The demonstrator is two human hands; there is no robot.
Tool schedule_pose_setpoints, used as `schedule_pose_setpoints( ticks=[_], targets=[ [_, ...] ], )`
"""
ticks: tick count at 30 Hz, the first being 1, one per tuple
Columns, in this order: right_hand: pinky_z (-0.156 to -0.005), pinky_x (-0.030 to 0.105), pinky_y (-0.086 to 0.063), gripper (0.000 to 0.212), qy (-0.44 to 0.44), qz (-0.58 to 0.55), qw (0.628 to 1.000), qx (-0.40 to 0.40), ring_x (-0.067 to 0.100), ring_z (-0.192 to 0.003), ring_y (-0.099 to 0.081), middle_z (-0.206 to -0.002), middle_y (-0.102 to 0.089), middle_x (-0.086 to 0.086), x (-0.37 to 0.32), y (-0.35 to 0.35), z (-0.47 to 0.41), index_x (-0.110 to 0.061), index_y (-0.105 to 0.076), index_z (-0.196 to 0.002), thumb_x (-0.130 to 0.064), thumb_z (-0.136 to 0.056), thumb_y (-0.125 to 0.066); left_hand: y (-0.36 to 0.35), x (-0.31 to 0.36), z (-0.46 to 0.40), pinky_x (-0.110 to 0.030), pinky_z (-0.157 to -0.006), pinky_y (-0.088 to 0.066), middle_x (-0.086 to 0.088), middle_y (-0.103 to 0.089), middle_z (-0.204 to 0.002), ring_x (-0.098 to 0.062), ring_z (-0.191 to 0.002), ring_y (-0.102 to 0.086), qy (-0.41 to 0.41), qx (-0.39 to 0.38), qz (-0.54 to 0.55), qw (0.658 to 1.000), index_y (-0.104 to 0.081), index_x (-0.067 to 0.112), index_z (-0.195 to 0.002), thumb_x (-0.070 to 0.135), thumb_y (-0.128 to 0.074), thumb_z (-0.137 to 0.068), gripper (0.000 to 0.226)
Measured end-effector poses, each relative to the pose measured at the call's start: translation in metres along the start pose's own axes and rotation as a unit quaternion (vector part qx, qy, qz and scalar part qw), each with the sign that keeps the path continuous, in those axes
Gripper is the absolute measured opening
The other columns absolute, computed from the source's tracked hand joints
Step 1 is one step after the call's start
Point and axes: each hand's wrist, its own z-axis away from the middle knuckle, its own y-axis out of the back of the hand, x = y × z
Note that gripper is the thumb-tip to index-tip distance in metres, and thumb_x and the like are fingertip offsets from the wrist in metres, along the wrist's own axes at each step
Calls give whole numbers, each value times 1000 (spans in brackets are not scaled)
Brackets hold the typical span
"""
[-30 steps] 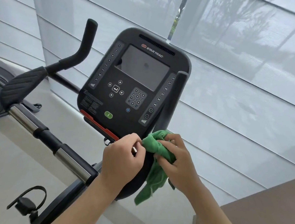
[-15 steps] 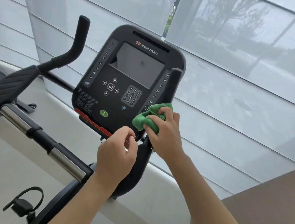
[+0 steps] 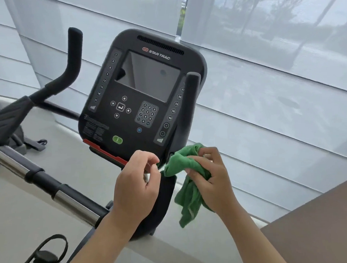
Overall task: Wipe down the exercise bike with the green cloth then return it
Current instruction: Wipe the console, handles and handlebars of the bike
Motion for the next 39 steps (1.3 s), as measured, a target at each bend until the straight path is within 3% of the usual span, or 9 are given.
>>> schedule_pose_setpoints(
  ticks=[4,9,12,15,17,23,29,33,39],
  targets=[
    [-100,50,-52,29,26,35,996,74,28,-114,-57,-121,-47,-4,12,24,-38,-22,-78,-116,-7,-92,-73,-8,4,-8,-26,-78,-56,10,-61,-104,-12,-98,-63,-17,-61,0,998,-62,21,-113,16,-57,-98,17],
    [-104,51,-52,26,50,-15,986,160,31,-121,-58,-129,-49,-8,7,41,-108,-25,-77,-118,-25,-94,-70,-27,21,-44,-34,-92,-54,10,-56,-118,-12,-112,-57,-57,-91,-37,994,-61,19,-122,14,-63,-96,26],
    [-113,46,-47,37,55,-55,989,126,24,-133,-54,-143,-50,-4,-5,37,-144,-24,-72,-131,-18,-95,-68,-44,23,-59,-36,-97,-51,9,-53,-124,-14,-113,-55,-57,-97,-64,992,-60,18,-126,18,-63,-96,30],
    [-119,44,-42,61,71,-100,992,43,17,-142,-46,-156,-43,-2,-22,19,-164,-22,-50,-154,-14,-95,-61,-55,22,-59,-39,-97,-52,8,-53,-125,-14,-115,-55,-49,-82,-77,992,-60,17,-126,12,-64,-96,31],
    [-118,45,-43,68,79,-111,990,44,16,-143,-44,-161,-39,-3,-25,5,-166,-24,-40,-160,-16,-96,-59,-56,21,-59,-40,-94,-53,6,-54,-121,-15,-113,-57,-48,-44,-75,995,-60,13,-124,6,-63,-94,31],
    [-113,35,-46,69,66,-104,987,100,19,-143,-46,-163,-42,2,-1,-9,-148,-17,-35,-163,-8,-98,-56,-62,28,-58,-34,-88,-53,4,-56,-119,-17,-109,-59,-53,-12,-103,993,-58,10,-123,8,-59,-89,34],
    [-116,35,-44,60,-25,-207,977,39,6,-141,-51,-157,-52,-11,50,-30,-88,-26,-44,-159,-8,-102,-54,-63,25,-61,-38,-83,-54,3,-60,-117,-26,-104,-63,-44,-14,-118,992,-58,12,-122,7,-58,-88,34],
    [-116,33,-45,48,-62,-295,953,2,4,-135,-57,-142,-65,-11,59,-36,-65,-24,-51,-153,-8,-108,-54,-64,24,-63,-30,-85,-53,-3,-62,-114,-23,-108,-62,-40,-17,-123,991,-61,7,-116,3,-56,-88,28],
    [-107,23,-46,75,-37,-283,958,-6,2,-120,-59,-140,-57,-10,45,-1,-119,-25,-26,-164,-12,-101,-64,-65,28,-62,-24,-82,-50,-5,-62,-104,-18,-100,-62,-50,-33,-145,988,-65,5,-100,-3,-54,-88,17]
  ],
)
